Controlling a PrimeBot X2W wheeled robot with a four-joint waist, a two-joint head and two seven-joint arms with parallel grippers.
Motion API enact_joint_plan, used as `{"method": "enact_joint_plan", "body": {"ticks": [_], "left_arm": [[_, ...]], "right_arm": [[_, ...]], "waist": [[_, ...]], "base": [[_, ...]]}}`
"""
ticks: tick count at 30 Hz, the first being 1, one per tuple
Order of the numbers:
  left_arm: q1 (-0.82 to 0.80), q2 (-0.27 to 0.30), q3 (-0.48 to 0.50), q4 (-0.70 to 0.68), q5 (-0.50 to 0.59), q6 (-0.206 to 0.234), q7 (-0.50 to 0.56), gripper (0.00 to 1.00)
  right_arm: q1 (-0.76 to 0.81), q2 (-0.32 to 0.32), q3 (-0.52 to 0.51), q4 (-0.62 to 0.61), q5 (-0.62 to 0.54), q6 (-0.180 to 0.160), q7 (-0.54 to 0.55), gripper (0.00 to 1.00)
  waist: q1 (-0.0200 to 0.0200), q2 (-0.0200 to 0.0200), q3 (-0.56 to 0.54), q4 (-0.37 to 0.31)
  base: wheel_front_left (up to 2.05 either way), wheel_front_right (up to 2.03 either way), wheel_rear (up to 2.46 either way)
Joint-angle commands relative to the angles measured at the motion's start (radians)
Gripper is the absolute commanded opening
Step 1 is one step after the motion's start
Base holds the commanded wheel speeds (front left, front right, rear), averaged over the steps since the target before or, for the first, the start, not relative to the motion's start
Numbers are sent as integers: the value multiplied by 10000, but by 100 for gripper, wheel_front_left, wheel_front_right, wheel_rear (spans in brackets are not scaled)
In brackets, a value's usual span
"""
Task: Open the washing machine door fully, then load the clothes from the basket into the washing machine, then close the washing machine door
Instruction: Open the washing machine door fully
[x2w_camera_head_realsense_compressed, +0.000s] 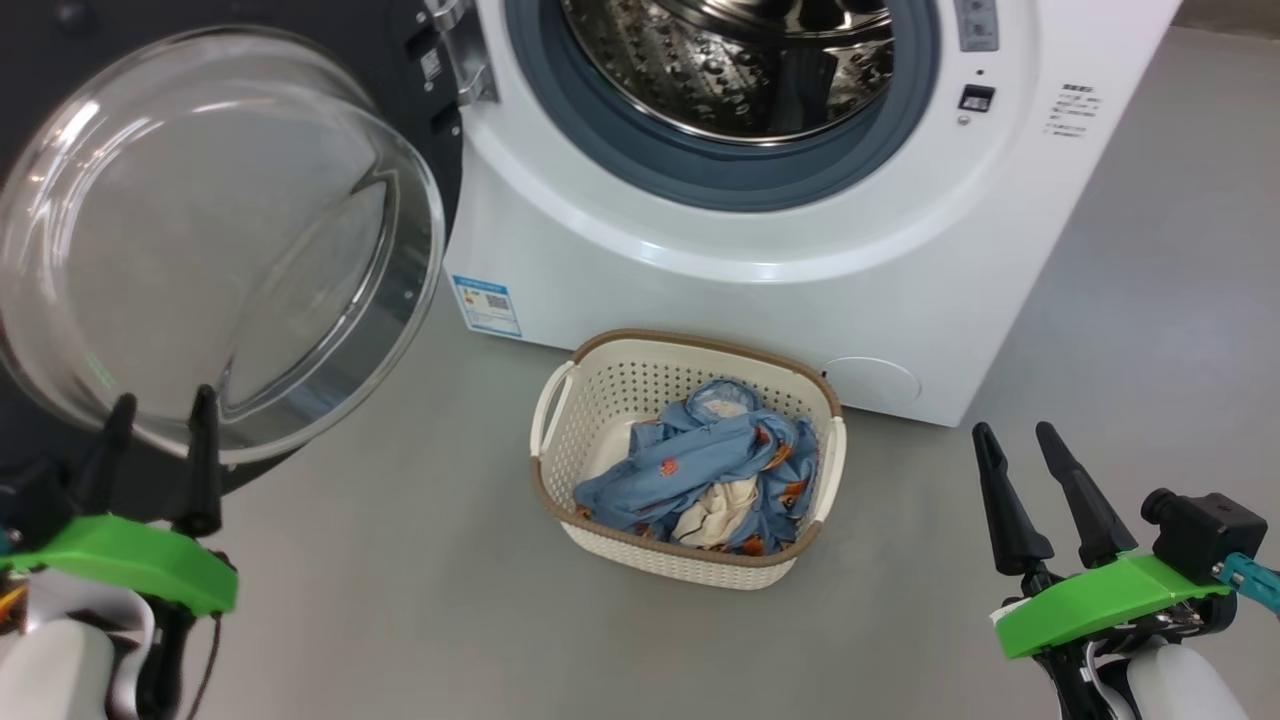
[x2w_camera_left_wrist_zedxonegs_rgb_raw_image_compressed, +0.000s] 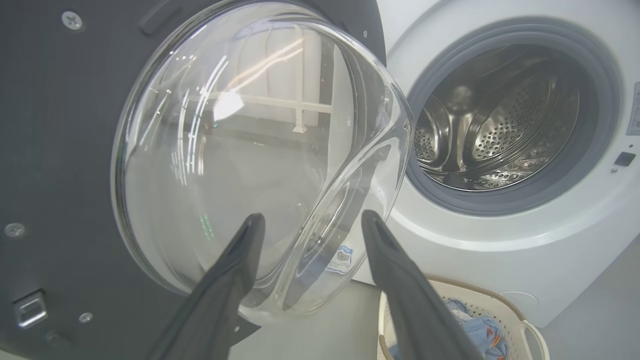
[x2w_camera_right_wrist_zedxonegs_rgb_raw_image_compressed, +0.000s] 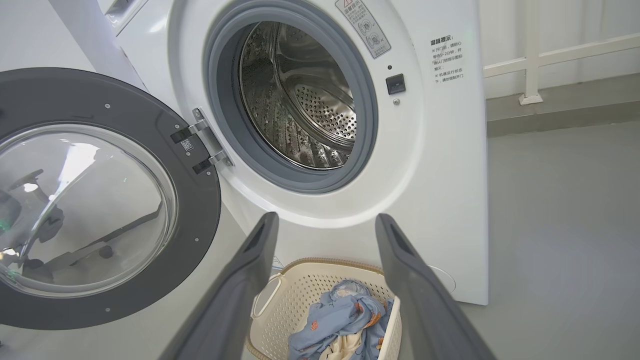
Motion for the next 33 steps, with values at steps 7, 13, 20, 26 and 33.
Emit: {"method": "enact_joint_plan", "body": {"ticks": [7,13,20,26,33], "left_arm": [[899,99,275,-1769,-193,530,137,100],[1385,-106,98,-2412,-106,776,126,100],[1749,-391,21,-2538,17,963,-7,100],[2102,-685,142,-2557,168,1114,-112,100],[2423,-941,300,-2729,463,1047,-149,100]], "right_arm": [[206,-193,408,-257,65,14,-122,100],[282,-322,476,-271,76,14,-122,100],[336,-491,668,-207,74,14,-122,100],[341,-604,739,-201,94,14,-122,100],[336,-672,753,-214,115,14,-122,100]], "waist": [[0,-1,-368,-807],[0,-1,-503,-1494],[0,-1,-690,-2286],[0,-1,-845,-2897],[0,-1,-943,-3282]], "base": [[0,0,0],[0,0,0],[0,0,0],[0,0,0],[0,0,0]]}}
